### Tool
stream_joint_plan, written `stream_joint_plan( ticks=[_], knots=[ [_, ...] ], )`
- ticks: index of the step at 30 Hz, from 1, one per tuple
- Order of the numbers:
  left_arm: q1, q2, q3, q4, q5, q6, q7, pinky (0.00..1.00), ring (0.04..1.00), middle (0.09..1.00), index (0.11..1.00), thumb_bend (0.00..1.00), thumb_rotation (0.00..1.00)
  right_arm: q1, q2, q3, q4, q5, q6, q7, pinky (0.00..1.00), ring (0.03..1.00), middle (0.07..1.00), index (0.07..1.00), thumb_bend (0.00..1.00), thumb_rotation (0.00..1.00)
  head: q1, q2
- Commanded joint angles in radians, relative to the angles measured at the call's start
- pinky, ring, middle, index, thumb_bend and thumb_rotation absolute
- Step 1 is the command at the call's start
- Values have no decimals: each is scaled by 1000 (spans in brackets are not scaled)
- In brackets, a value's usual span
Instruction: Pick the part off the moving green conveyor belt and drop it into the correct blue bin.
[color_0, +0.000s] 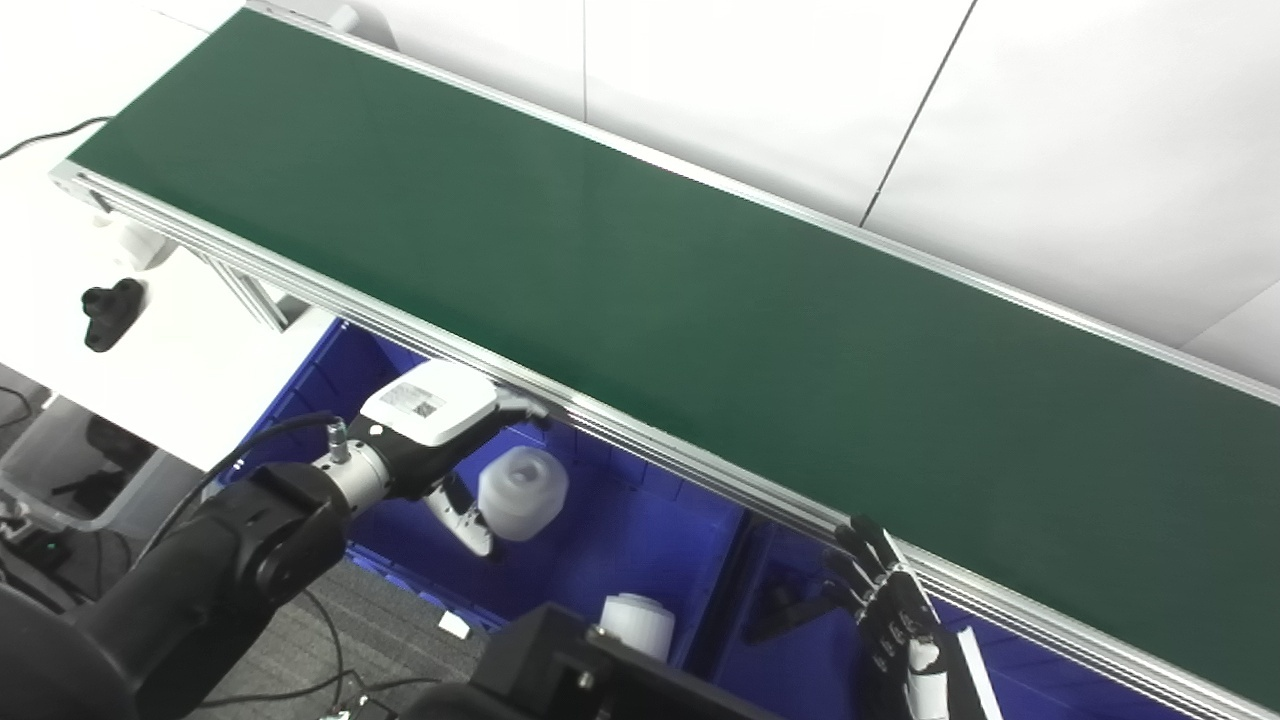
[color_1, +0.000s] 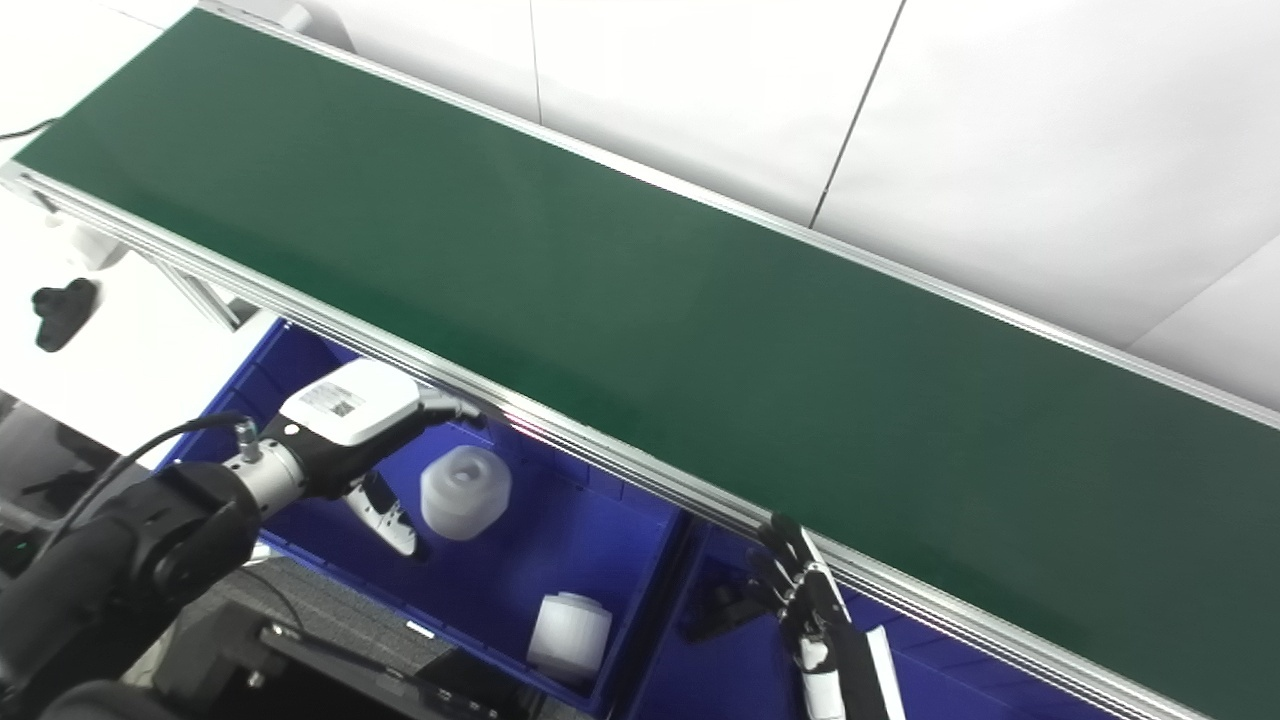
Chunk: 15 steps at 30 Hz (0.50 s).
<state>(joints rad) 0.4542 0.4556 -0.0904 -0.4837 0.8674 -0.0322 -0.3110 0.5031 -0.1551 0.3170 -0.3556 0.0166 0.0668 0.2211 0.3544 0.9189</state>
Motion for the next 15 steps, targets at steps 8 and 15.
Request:
stream_joint_plan(
  ticks=[8,15],
  knots=[
    [-75,-218,-61,-466,-545,82,-41,603,710,768,770,732,373,-12,37,30,-22,-49,6,-13,866,902,917,925,855,970,-129,1],
    [-64,-344,-102,-418,-725,91,14,587,686,720,707,715,256,-26,87,71,-2,-140,-1,-48,888,924,923,918,846,999,-329,6]
  ],
)
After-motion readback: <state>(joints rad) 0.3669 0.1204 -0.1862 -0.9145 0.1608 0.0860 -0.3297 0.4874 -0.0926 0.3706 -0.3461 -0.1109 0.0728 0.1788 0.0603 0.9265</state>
